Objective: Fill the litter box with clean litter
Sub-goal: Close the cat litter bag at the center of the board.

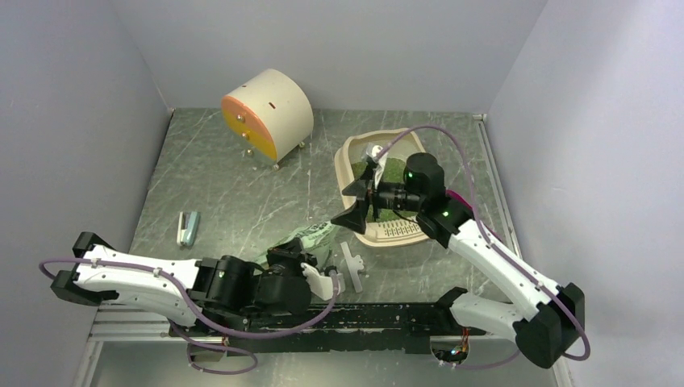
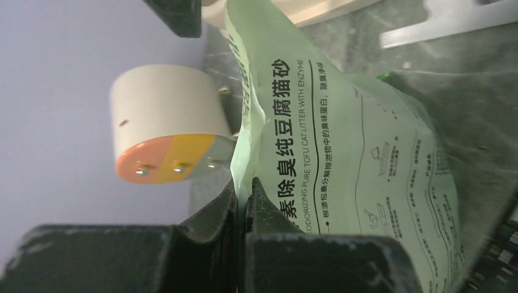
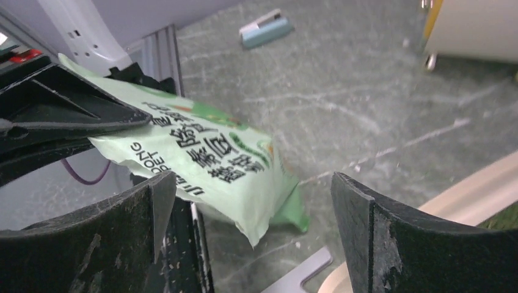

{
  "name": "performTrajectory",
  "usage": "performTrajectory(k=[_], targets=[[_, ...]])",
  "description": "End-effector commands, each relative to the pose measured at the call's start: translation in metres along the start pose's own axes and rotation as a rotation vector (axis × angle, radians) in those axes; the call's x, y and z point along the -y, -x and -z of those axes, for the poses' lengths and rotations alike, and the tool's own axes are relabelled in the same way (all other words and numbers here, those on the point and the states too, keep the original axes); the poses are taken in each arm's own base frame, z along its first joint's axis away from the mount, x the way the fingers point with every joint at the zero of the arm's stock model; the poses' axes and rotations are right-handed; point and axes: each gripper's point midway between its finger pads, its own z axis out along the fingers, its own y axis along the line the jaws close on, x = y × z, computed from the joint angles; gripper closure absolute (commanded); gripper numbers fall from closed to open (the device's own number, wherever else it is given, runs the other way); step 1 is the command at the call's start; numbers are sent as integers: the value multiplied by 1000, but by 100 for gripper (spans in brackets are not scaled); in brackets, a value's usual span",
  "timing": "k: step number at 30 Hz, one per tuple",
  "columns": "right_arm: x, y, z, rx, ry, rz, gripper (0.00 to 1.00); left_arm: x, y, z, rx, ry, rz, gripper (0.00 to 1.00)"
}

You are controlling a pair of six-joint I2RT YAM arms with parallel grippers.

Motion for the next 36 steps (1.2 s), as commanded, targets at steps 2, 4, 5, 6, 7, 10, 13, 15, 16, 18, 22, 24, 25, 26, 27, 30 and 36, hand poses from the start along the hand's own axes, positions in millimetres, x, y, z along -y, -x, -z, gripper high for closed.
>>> performTrajectory(k=[2, 4, 5, 6, 7, 10, 13, 15, 16, 18, 22, 24, 25, 26, 27, 30, 36], targets=[[-18, 9, 2, 95, 128, 212, 0, -17, 30, 30, 47, -171, 280, 95], [-23, -2, 1, 71, 182, 246, 0, -17, 38, 39, 77, -235, 360, 95], [-23, -6, 0, 61, 193, 257, 0, -19, 40, 43, 84, -260, 398, 95], [-22, -12, -1, 49, 207, 273, 0, -21, 42, 47, 94, -281, 429, 95], [-23, -18, -1, 32, 224, 282, 0, -23, 44, 51, 102, -300, 464, 95], [-33, -29, 1, -17, 310, 297, 0, -22, 46, 55, 98, -330, 511, 95], [-38, -20, 3, -9, 328, 288, 0, -20, 41, 49, 65, -333, 516, 95], [-39, -9, 5, 12, 308, 304, 0, -24, 39, 44, 55, -340, 529, 95], [-36, -3, 6, 26, 273, 303, 0, -32, 36, 41, 52, -327, 541, 95], [-30, 9, 8, 57, 199, 314, 0, -51, 33, 31, 66, -299, 561, 95], [-28, 24, 17, 79, 126, 330, 0, -72, 26, 3, 39, -318, 557, 95], [-33, 24, 22, 70, 140, 335, 0, -71, 28, -9, 22, -381, 536, 95], [-39, 21, 24, 63, 168, 340, 0, -77, 30, -13, 25, -386, 543, 95], [-46, 19, 25, 60, 210, 344, 0, -81, 30, -14, 28, -389, 546, 95], [-52, 15, 25, 54, 256, 344, 0, -87, 31, -13, 43, -391, 556, 95], [-41, 7, 11, 32, 267, 273, 0, -91, 29, -12, 65, -424, 581, 95], [-7, -17, -22, -98, 265, 221, 0, -62, 18, -21, 34, -521, 595, 95]])
